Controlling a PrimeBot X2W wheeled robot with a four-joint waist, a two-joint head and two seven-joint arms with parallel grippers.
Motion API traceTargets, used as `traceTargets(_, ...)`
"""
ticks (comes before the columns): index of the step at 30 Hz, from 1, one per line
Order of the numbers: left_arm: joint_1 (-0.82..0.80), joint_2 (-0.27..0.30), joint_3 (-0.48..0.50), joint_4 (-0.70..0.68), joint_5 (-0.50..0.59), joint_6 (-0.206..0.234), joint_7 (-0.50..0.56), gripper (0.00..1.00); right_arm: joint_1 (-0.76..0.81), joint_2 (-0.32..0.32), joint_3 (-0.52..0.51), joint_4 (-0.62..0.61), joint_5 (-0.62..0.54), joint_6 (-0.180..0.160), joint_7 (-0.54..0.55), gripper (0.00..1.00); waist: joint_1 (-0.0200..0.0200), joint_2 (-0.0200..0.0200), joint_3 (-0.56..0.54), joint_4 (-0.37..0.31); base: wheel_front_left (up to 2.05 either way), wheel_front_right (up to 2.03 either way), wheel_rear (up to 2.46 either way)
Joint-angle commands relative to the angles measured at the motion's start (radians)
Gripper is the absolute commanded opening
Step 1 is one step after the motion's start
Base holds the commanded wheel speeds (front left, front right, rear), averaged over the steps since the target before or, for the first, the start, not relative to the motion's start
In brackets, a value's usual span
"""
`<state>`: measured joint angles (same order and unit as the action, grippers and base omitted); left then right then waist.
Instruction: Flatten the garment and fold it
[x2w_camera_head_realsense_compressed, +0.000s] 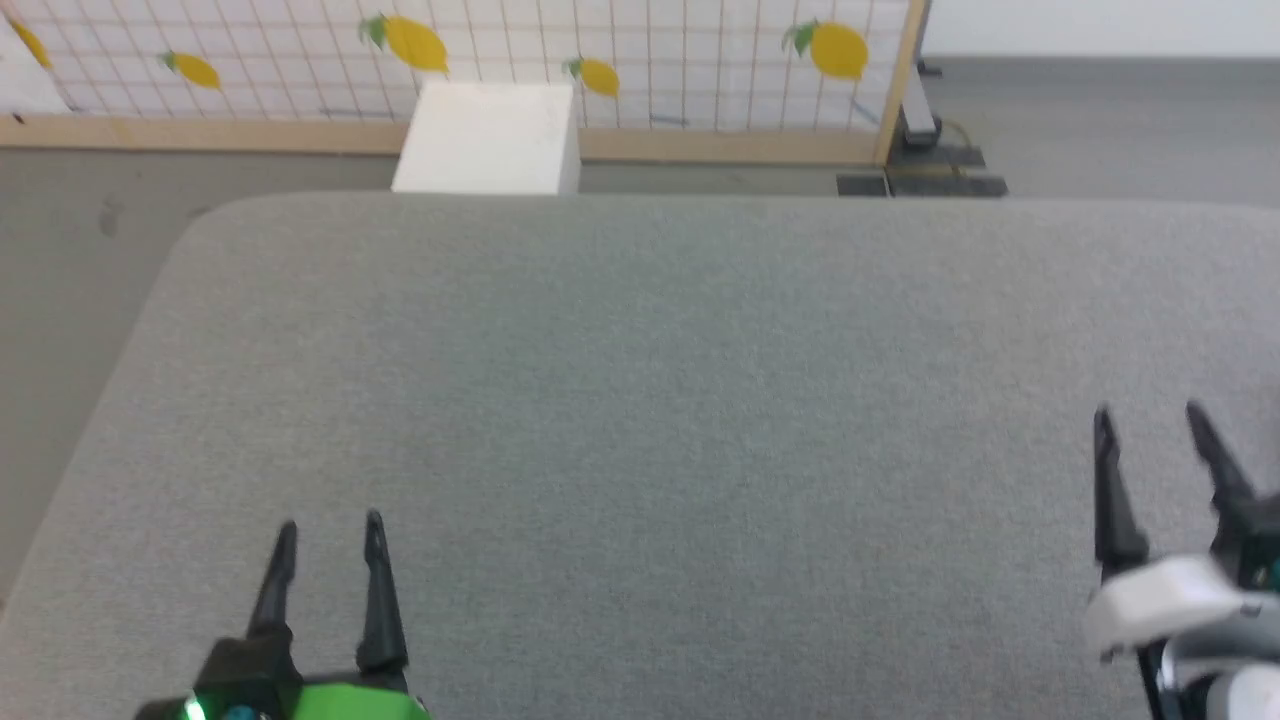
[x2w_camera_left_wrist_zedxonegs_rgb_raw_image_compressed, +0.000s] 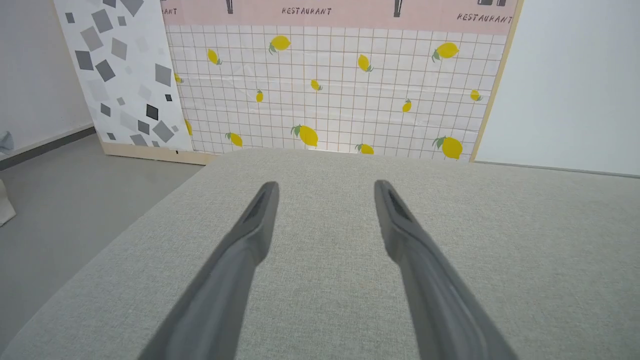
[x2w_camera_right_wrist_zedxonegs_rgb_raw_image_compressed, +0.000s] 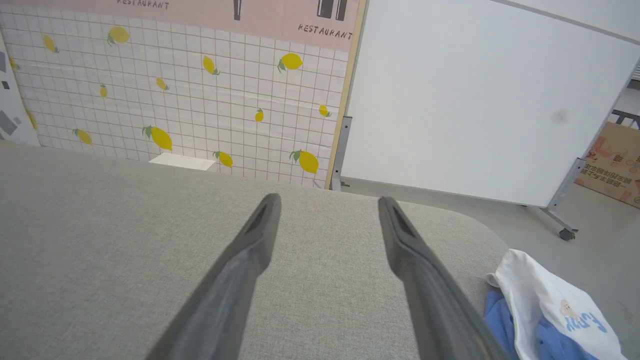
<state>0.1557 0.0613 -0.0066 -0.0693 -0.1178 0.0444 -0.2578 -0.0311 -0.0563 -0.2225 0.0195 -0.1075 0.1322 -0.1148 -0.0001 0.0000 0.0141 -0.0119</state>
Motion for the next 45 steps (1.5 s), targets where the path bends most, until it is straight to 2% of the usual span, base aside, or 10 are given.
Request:
traceTargets(1,0.019,-0.006,-0.006,0.007,-0.017,0.001,-0.004,1.0,0.034,0.004,0.007,-0.01,-0.009,-0.002,-0.015,1.0,0.0001,0.0,-0.042,0.025,0.0,0.0,0.0)
traceTargets(9,0.062,-0.009,-0.053,0.034,-0.015,0.01,-0.004,1.0,0.17,0.006,0.022,0.041,0.072,-0.002,-0.076,1.0,0.0001,0.0,-0.078,0.027,0.0,0.0,0.0)
traceTargets(31,0.019,-0.011,-0.079,0.007,0.021,0.027,-0.004,1.0,0.103,0.006,0.03,0.098,0.086,-0.002,-0.119,1.0,0.0001,0.0,0.001,0.018,0.0,0.0,0.0)
traceTargets(32,0.036,-0.006,-0.079,0.01,0.016,0.02,0.0,0.0,0.118,0.005,0.03,0.096,0.09,0.0,-0.112,0.0,0.0001,0.0,0.001,0.018,0.0,0.0,0.0)
traceTargets(45,0.027,-0.006,-0.074,0.014,0.021,0.015,0.016,0.0,0.114,0.005,0.041,0.089,0.091,0.0,-0.097,0.0,0.0001,0.0,0.0,0.018,0.0,0.0,0.0)
